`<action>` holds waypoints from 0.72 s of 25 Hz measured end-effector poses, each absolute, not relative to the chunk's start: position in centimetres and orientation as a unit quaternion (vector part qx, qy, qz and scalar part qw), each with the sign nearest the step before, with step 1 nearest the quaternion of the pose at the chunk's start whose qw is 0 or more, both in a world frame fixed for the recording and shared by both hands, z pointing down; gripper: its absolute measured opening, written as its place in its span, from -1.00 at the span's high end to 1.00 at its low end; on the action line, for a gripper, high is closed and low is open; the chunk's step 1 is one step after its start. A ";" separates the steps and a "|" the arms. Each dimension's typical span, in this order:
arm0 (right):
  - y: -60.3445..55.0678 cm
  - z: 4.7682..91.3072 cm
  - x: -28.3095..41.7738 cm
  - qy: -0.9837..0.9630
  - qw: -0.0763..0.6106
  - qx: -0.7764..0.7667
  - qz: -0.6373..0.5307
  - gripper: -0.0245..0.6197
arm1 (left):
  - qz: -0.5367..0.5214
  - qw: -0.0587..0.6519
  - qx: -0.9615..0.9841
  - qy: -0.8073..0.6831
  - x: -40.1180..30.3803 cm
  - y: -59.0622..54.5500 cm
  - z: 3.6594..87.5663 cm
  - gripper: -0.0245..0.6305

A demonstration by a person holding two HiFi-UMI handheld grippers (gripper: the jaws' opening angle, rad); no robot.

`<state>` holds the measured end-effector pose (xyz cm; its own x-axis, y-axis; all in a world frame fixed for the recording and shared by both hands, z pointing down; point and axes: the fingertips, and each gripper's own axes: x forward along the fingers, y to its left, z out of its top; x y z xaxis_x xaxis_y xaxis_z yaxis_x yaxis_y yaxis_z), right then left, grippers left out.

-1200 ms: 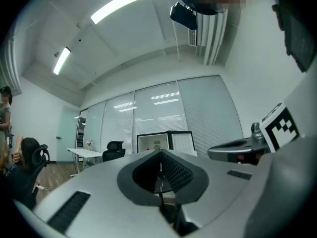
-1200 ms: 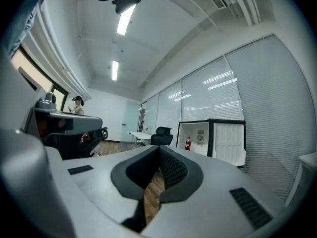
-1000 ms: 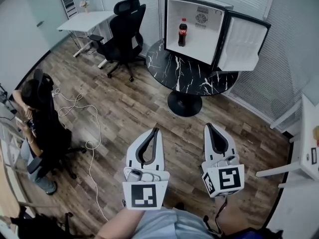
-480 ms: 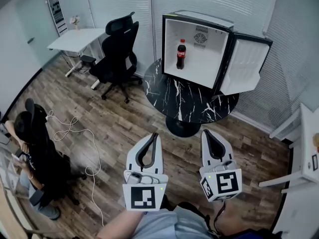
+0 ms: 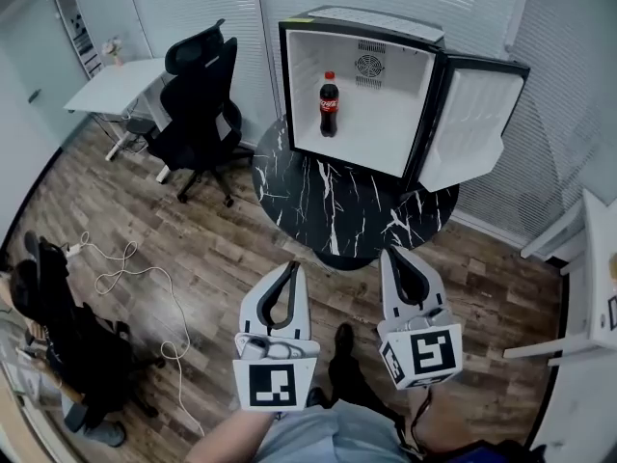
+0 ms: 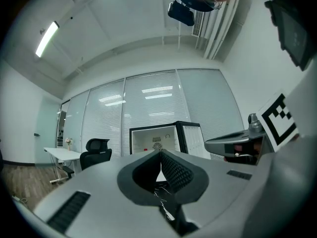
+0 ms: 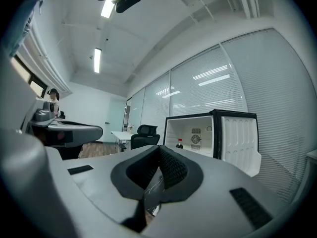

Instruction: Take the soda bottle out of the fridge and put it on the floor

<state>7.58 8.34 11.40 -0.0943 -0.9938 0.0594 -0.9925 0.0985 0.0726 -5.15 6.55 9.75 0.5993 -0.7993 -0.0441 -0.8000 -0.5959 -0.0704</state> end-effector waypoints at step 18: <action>-12.5 9.4 18.2 -0.765 0.010 0.644 -0.014 0.89 | -0.011 0.054 -0.882 0.469 6.2 -12.3 8.5 0.87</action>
